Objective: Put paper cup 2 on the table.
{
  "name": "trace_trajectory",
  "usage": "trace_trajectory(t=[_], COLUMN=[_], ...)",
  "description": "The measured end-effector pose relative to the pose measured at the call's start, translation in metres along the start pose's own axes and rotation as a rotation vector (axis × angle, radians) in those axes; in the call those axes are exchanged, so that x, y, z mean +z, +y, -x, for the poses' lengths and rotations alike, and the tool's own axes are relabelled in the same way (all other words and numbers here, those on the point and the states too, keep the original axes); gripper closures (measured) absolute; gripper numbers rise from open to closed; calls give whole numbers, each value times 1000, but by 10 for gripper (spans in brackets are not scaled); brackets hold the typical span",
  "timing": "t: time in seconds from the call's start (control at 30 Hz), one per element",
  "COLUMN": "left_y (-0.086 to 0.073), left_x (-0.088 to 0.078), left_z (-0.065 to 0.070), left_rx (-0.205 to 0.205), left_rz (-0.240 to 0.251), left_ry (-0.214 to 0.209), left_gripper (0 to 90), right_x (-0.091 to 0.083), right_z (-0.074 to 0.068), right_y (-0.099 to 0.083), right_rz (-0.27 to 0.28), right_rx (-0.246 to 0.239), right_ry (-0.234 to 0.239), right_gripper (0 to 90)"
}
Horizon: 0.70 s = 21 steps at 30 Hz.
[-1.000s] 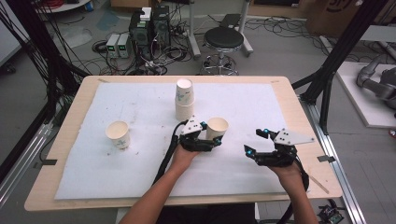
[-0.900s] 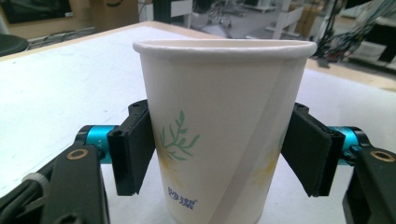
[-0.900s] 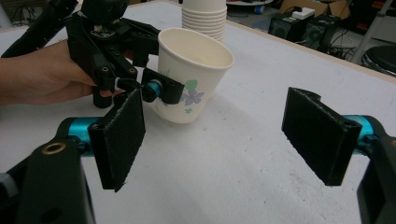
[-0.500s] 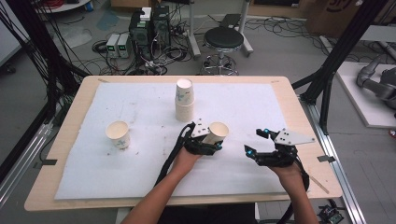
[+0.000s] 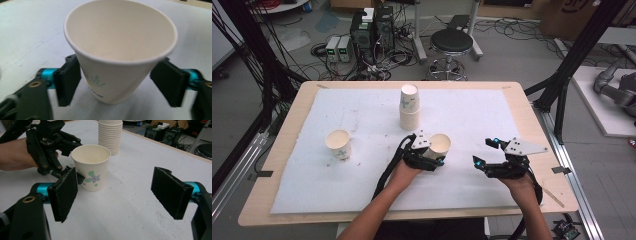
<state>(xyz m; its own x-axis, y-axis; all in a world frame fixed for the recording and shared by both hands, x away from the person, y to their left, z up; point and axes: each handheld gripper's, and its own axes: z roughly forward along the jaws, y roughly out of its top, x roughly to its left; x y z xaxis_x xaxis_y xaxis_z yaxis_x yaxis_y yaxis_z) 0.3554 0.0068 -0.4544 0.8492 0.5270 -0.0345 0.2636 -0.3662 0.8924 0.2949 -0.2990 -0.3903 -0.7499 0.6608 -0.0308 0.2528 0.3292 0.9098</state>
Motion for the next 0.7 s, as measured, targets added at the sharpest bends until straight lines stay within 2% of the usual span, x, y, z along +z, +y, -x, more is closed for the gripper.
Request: trace_trajectory(t=[0.07,0.17,0.23,0.27,0.3,0.37,0.4,0.47,0.53,0.6,0.63,0.7], left_y=[-1,-5,-7,-7,-8,-8,-8,-8,-8,-10,-11,-12], left_x=[-4,-15,-25,-25,-34,-46,-46,-61,-66,-79,-89,-98], left_z=[-1,-3,-6,-6,-8,-12,-12,-16,-18,-22,-24,-26], left_rx=[-32,-52,-60,-60,-68,-65,-65,-71,-71,-67,-71,-69], left_rz=[20,62,100,100,128,157,157,185,199,220,241,261], left_ry=[-32,-54,-63,-63,-63,-52,-52,-23,-16,5,21,38], left_gripper=[196,165,165,165,165,165,165,165,165,165,166,166], right_x=[0,1,2,2,3,3,3,4,4,4,3,3], right_z=[0,1,1,1,1,2,2,2,2,1,1,1], right_y=[-1,-1,-1,-1,-1,-1,-1,-2,-2,-2,-3,-4], right_rz=[-2,-4,-6,-6,-8,-6,-6,-9,-7,-13,-14,-14], right_rx=[1,0,-3,-5,-2,-3,-3,3,-1,2,10,7], right_ry=[1,3,5,6,6,6,6,7,6,4,-3,-18], right_gripper=[221,221,221,221,221,221,221,221,221,221,221,221])
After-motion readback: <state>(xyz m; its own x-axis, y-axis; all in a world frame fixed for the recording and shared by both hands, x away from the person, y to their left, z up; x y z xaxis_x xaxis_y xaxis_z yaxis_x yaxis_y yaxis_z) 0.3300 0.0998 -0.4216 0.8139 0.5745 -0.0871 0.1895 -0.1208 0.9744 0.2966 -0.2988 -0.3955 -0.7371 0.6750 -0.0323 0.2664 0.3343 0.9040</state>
